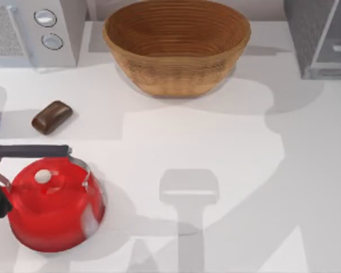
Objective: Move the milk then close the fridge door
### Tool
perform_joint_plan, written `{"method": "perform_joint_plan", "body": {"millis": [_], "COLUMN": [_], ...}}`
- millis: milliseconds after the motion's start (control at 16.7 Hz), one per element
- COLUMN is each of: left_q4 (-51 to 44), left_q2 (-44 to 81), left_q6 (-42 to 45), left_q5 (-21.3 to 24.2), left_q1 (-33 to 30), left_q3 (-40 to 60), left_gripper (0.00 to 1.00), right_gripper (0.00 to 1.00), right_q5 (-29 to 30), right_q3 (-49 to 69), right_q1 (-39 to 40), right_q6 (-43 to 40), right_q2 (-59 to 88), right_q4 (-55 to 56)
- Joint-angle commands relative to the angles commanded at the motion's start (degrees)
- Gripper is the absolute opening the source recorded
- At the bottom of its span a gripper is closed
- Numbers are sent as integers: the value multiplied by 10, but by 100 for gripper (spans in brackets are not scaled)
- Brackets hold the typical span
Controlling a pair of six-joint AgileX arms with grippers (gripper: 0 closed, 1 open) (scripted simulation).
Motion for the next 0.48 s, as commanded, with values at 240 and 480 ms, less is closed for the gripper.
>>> {"method": "perform_joint_plan", "body": {"millis": [240, 480], "left_q4": [0, 0], "left_q2": [0, 0], "left_q6": [0, 0], "left_q5": [0, 0], "left_q1": [0, 0], "left_q3": [0, 0], "left_gripper": [100, 100], "right_gripper": [100, 100], "right_q5": [0, 2], "right_q3": [0, -17], "right_q1": [1, 5], "right_q6": [0, 0], "right_q2": [0, -28], "right_q4": [0, -9]}}
